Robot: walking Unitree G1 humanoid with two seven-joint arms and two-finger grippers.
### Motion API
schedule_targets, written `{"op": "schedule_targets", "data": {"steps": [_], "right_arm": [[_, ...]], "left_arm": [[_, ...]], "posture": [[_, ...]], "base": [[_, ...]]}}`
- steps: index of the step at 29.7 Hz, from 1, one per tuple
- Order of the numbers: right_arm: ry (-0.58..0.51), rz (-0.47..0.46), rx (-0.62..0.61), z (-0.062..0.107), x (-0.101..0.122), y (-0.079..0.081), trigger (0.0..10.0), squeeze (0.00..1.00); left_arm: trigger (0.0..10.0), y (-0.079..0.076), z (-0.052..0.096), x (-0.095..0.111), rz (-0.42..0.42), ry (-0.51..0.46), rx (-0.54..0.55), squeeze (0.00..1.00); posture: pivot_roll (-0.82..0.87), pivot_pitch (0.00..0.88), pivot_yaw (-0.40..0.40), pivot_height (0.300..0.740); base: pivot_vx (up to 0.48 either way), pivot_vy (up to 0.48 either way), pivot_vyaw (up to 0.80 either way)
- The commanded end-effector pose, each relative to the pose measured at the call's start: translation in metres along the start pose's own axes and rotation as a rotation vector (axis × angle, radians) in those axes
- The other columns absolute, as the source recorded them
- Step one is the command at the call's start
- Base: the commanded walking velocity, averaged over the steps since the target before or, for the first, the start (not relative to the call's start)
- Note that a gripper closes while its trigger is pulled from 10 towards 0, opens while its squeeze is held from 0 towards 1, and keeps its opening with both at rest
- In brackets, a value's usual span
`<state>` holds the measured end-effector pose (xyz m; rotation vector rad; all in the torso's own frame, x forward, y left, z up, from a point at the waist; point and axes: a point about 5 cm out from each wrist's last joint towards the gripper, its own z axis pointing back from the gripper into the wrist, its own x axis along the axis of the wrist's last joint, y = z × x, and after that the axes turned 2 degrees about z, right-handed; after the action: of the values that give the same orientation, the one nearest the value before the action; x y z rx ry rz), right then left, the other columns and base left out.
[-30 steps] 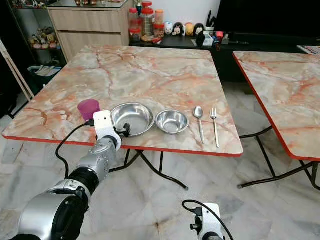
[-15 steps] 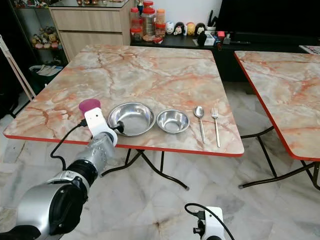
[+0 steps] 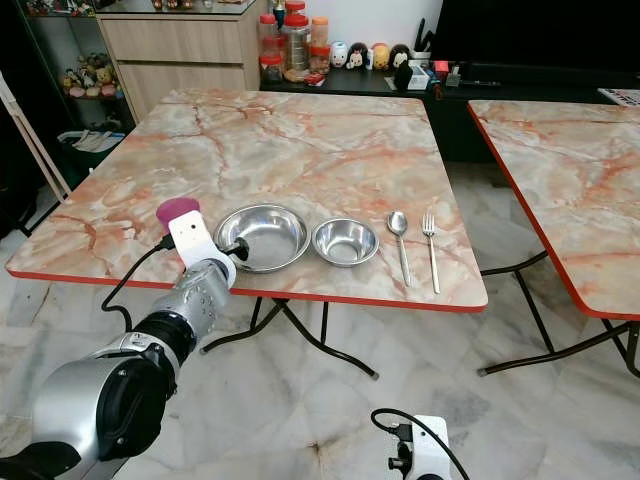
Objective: Setting the table
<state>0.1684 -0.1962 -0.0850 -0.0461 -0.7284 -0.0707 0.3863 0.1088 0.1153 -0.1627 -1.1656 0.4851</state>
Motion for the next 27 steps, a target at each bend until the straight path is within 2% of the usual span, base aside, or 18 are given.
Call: {"op": "schedule_targets", "data": {"steps": [1,10,14,22,27], "right_arm": [[-0.011,-0.017,-0.015,0.001,0.000,-0.002,10.0,0.00],[0.012,-0.004,-0.023,0.007,-0.014,-0.010,10.0,0.00],[0.003,0.023,-0.029,0.012,-0.019,-0.021,10.0,0.00],[-0.099,0.061,0.022,0.008,0.002,-0.022,10.0,0.00],[-0.141,0.085,0.009,0.006,0.015,-0.033,10.0,0.00]], "left_arm": [[10.0,-0.006,0.001,-0.001,-0.031,0.013,-0.009,0.00],[10.0,-0.010,0.003,-0.011,-0.039,0.021,-0.028,0.00],[10.0,-0.013,0.004,-0.013,-0.010,0.017,-0.025,0.00],[10.0,-0.009,0.002,-0.001,0.027,-0.035,0.015,0.00],[10.0,-0.004,0.001,0.008,0.049,-0.075,0.051,0.00]], "posture": [[-0.14,0.000,0.013,0.740],[-0.16,0.000,-0.011,0.740],[-0.17,0.000,-0.050,0.740],[-0.17,0.000,-0.083,0.740],[-0.17,0.000,-0.120,0.740]], "base": [[0.000,0.000,0.00],[0.000,0.000,0.00],[0.000,0.000,0.00],[0.000,0.000,0.00],[0.000,0.000,0.00]]}}
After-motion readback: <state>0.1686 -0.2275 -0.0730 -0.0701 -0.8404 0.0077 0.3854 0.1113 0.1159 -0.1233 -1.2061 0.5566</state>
